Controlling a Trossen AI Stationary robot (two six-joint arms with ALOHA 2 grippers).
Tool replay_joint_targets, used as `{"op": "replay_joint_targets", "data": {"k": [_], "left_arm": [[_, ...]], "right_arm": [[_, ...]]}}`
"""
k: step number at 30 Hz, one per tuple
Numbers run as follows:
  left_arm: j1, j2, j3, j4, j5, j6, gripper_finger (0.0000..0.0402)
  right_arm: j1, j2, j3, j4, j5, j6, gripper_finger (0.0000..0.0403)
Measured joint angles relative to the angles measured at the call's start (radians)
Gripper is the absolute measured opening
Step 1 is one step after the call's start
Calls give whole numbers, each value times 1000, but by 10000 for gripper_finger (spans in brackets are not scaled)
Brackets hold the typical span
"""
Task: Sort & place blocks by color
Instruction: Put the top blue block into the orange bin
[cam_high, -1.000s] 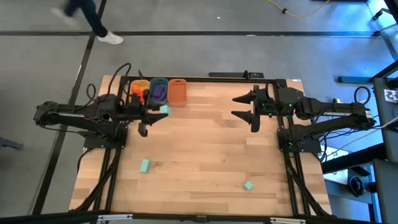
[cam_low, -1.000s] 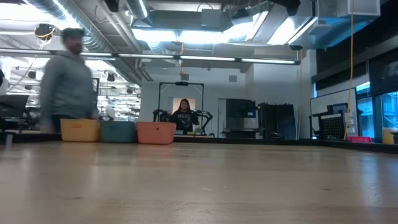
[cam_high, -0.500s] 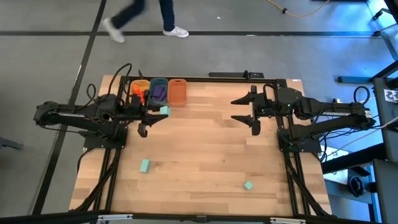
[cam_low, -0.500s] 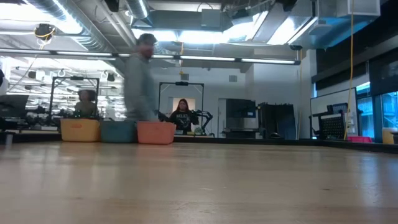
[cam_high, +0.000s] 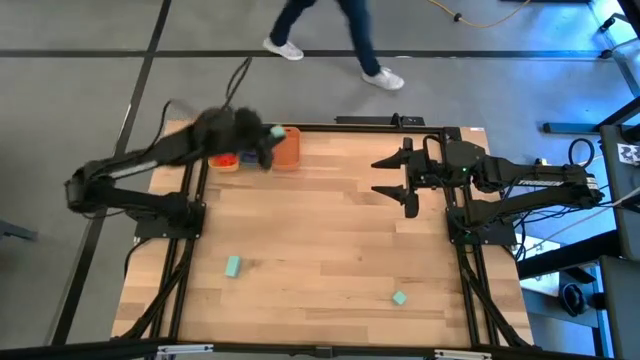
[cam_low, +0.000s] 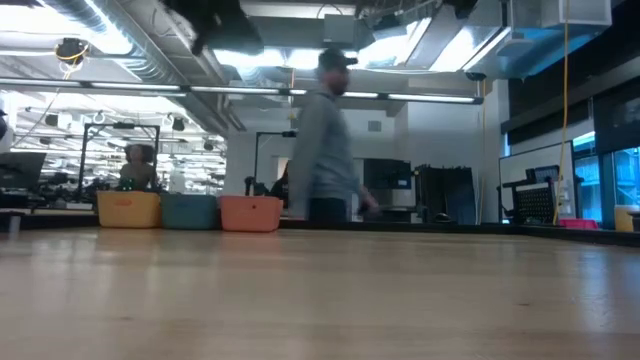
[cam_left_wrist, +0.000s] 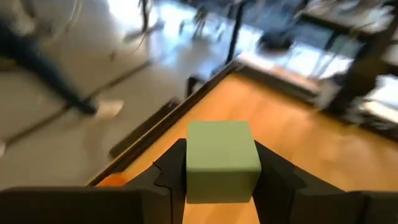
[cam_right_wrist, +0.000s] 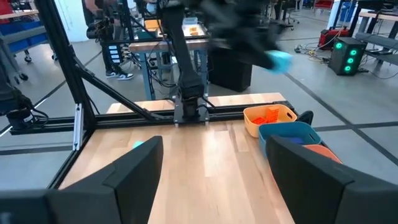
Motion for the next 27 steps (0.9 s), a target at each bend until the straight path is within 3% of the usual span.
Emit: {"op": "replay_joint_targets", "data": {"k": [5,8,17,27], "left_arm": [[277,273,170,-121,246,1,125],[365,443,260,-201,320,5,125],[424,849,499,-483,327,126,125],[408,999,544,-555,272,121,125]], "right_arm": [[0,0,0,0,0,23,287],[0,0,0,-1,0,23,287],[0,1,0,-1,0,25,287],[0,15,0,-3,2,25,287]]}}
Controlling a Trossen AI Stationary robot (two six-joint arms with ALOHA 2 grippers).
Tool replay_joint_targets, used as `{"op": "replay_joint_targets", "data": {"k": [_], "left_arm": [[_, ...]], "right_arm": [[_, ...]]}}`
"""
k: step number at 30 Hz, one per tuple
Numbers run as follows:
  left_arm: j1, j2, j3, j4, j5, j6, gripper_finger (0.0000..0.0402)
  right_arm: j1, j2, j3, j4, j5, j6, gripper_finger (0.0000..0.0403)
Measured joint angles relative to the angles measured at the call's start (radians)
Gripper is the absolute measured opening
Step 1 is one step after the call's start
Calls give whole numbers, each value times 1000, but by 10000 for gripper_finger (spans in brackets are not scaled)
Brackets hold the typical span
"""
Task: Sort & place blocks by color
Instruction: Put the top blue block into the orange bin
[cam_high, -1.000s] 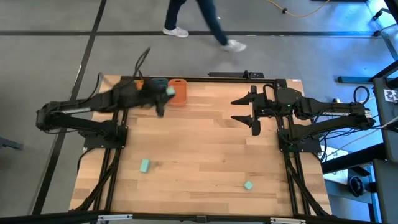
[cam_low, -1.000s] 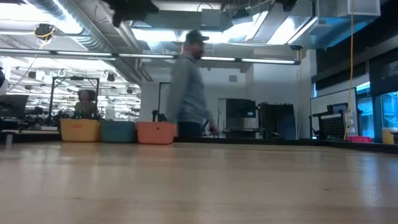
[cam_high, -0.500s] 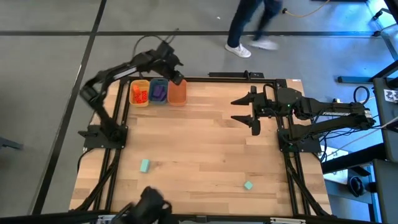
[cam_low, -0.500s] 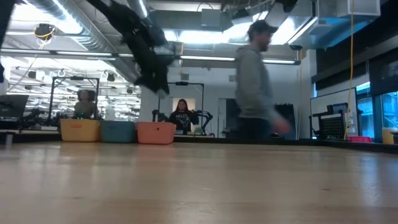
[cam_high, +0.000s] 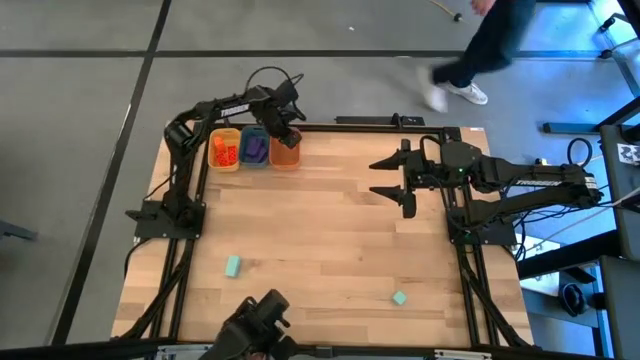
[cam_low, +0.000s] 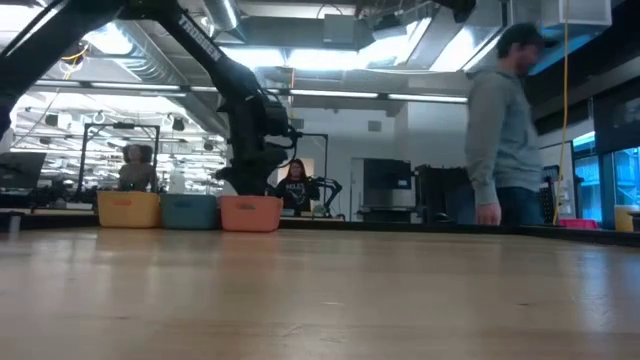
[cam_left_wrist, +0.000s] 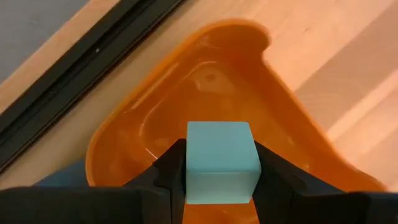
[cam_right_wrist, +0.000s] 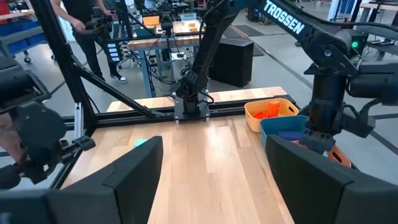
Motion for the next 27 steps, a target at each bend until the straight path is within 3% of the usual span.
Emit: {"op": "replay_joint_targets", "data": {"k": [11,21,27], "left_arm": [[-60,30,1,28,-166,92,125],[-68,65,0,14,-197,93,126],[-68,65,0,16,-203,94,147]], "right_arm": [[0,18,0,1,0,-2,287],[0,18,0,2,0,-3,287],[0,18,0,3,0,-3,287]]}}
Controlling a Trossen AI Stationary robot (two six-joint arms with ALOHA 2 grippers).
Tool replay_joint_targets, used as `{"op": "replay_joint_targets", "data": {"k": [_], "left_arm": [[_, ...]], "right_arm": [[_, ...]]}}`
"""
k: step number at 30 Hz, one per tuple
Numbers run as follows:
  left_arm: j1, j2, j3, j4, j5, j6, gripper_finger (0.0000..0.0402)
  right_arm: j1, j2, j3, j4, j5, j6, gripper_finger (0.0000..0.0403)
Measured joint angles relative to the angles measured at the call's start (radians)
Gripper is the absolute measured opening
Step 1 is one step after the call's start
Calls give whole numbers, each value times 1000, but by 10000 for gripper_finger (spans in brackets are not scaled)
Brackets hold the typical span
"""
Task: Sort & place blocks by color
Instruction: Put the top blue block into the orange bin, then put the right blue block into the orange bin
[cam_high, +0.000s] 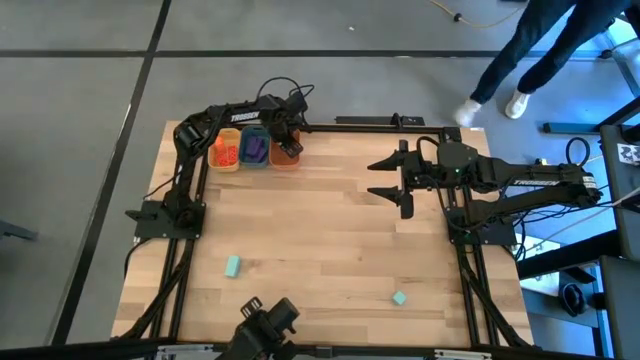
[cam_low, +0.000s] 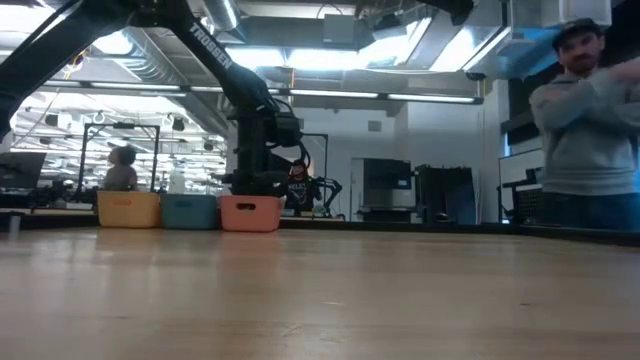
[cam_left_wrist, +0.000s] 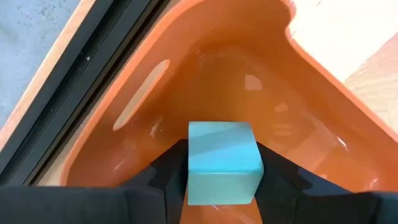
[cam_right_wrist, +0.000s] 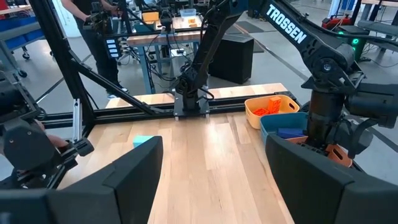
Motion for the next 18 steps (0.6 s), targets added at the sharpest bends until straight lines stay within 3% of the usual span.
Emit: {"op": "replay_joint_targets", "data": {"k": [12,18], "left_arm": [[0,0,11,-27,-11,25,208],[0,0,142,-119,-2,62,243]], "right_arm": [[0,0,0,0,0,0,287],[0,0,0,0,0,-4,287]]}}
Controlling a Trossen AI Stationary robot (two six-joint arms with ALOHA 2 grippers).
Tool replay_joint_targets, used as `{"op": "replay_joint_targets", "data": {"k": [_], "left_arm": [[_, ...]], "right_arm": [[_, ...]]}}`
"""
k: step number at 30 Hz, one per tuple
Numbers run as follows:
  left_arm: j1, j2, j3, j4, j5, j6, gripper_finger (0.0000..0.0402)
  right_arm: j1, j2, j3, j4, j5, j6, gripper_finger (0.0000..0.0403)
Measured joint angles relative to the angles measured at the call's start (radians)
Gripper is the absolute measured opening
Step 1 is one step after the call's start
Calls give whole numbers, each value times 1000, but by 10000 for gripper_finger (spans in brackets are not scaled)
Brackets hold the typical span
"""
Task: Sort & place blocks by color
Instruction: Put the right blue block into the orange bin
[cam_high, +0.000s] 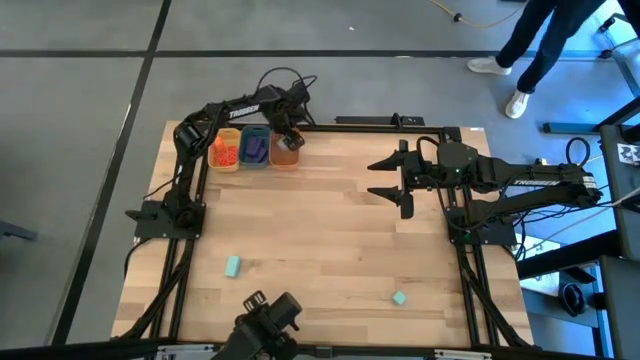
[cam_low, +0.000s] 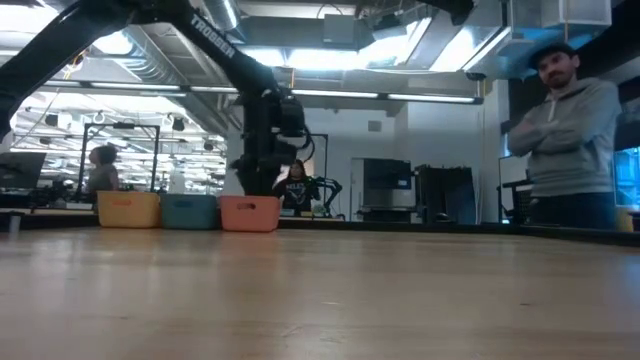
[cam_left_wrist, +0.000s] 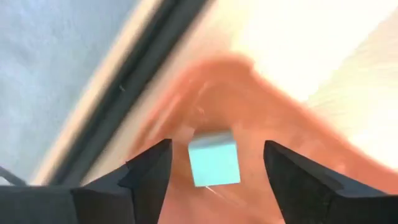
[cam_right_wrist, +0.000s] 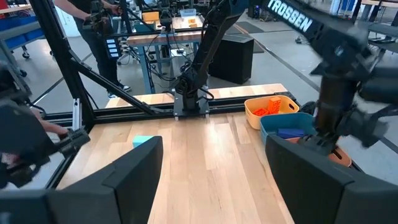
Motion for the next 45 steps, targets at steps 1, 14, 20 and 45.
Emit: {"op": "replay_joint_targets", "data": {"k": [1,14,20,45], "left_arm": [[0,0,34,-22,4,8,246],[-76,-338,61,167,240,-116,249],[-249,-666,-301,576,199,-229,250],[-844,-1247,-884,1043,-43,-275,244]], "right_arm": [[0,0,0,0,0,0,287],[0,0,0,2,0,-1,287],[0,0,0,6,0,-1,287],[0,-1,1,121,-3,91,287]]}}
